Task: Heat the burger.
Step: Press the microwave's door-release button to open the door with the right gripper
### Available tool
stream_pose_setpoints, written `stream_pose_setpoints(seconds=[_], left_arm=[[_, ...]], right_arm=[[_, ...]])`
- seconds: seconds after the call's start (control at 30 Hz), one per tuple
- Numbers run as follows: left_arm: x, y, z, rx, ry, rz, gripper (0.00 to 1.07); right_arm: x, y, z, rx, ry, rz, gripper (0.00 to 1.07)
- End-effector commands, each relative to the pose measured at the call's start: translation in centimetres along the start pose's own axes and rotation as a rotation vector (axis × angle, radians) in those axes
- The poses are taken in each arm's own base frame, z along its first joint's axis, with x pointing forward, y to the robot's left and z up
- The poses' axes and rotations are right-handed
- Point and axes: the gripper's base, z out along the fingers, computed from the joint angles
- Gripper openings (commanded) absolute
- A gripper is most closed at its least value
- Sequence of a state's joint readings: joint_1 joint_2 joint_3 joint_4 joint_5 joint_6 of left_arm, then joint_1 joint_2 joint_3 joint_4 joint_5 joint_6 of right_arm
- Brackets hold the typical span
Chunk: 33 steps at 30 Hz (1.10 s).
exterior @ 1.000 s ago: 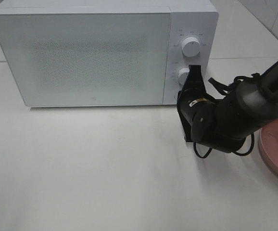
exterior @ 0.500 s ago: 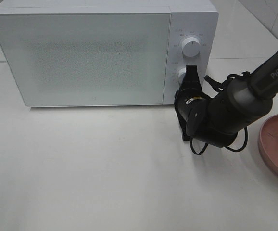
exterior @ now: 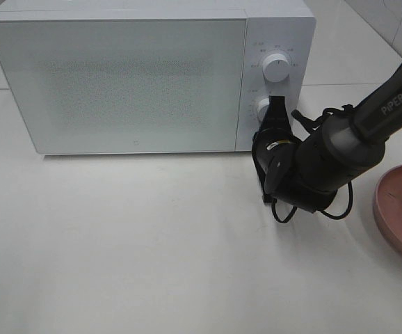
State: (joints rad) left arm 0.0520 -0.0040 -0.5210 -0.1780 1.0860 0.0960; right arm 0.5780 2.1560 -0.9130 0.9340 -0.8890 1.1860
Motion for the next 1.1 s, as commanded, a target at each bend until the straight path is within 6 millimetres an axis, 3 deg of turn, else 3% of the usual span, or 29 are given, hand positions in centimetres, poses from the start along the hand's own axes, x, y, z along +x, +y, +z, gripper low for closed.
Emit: stream_pose_setpoints(seconds=[0.03, 0.33, 1.1], left_arm=[[0.2, 0.0, -0.2, -0.001, -0.03, -0.003, 0.88], [0.2, 0.0, -0.2, -0.001, -0.029, -0.003, 0.88], [0.1, 0.0, -0.1, -0.002, -0.024, -0.004, 0.88]], right_arm=[[-0.1, 2.5, 0.6, -0.149, -0.033, 0.003, 0.0], [0.7, 4.1, 2.0, -0.227, -0.046, 0.039, 0.0], [0.1, 3.2, 0.9, -0.159, -0.009, -0.03, 0.0]])
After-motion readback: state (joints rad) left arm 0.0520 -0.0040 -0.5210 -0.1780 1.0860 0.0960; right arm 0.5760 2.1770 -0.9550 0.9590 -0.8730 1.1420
